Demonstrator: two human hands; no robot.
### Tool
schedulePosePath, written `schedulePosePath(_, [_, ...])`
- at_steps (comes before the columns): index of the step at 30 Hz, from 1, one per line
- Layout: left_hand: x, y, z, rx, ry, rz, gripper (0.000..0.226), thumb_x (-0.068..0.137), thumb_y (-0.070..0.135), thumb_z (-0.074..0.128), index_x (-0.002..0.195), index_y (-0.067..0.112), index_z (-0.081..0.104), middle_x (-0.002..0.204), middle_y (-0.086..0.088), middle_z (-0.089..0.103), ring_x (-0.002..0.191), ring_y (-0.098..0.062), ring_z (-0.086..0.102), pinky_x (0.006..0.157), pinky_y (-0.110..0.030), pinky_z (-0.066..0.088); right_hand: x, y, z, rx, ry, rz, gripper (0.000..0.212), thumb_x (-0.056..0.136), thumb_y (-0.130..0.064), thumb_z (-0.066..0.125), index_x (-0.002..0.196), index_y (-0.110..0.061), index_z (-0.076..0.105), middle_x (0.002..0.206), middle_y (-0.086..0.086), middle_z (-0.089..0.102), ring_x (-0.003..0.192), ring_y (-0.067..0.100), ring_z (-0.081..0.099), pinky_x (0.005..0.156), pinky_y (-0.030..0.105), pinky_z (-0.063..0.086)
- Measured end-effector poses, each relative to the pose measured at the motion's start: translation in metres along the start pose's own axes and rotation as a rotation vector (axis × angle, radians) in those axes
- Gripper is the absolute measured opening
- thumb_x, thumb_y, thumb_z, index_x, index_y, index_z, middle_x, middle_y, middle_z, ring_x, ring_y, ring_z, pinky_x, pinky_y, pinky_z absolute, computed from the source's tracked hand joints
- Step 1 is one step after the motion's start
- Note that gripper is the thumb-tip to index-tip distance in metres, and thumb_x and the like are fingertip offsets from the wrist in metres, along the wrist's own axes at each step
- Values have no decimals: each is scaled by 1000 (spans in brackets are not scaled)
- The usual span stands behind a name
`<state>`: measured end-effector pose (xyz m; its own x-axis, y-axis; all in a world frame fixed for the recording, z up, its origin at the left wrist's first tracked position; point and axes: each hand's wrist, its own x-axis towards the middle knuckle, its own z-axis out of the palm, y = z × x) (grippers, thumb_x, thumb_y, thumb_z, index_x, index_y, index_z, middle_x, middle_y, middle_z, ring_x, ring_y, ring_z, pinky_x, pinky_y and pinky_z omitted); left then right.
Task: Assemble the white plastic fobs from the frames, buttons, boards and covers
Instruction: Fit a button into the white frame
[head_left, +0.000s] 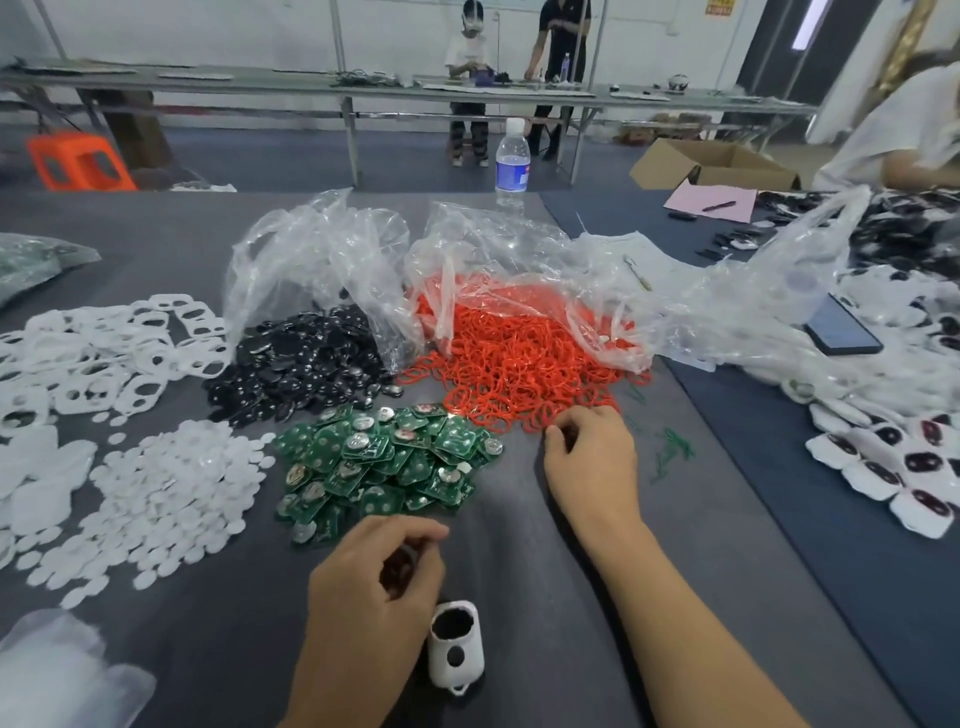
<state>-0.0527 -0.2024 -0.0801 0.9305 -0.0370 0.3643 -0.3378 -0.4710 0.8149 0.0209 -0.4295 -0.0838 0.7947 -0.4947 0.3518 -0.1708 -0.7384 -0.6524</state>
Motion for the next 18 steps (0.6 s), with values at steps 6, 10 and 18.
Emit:
schedulePosePath(6, [0, -2, -2, -38, -4, -34, 42, 80, 1, 80, 83, 42, 75, 85, 17, 69, 75, -6, 67, 68, -9, 46, -10, -1, -10, 231, 86, 57, 12, 95, -16, 58, 84, -22, 59, 78, -8, 64, 72, 6, 57, 65, 18, 36])
schedulePosePath(10, [1, 1, -5, -116, -18, -81, 33, 87, 15, 79, 96, 46, 73, 88, 18, 73, 83, -3, 70, 73, -9, 49, -27, -20, -28, 591, -17, 197, 12, 96, -14, 61, 84, -16, 66, 71, -1, 70, 64, 8, 62, 66, 19, 49])
schedulePosePath(18, [6, 3, -18, -491, -160, -139, 27, 88, 23, 74, 115, 21, 76, 104, 6, 79, 99, -9, 74, 85, -14, 53, -100, -64, -31, 1049, -600, 126, 9, 96, 1, 60, 90, -2, 65, 69, 8, 67, 60, 13, 58, 57, 20, 49])
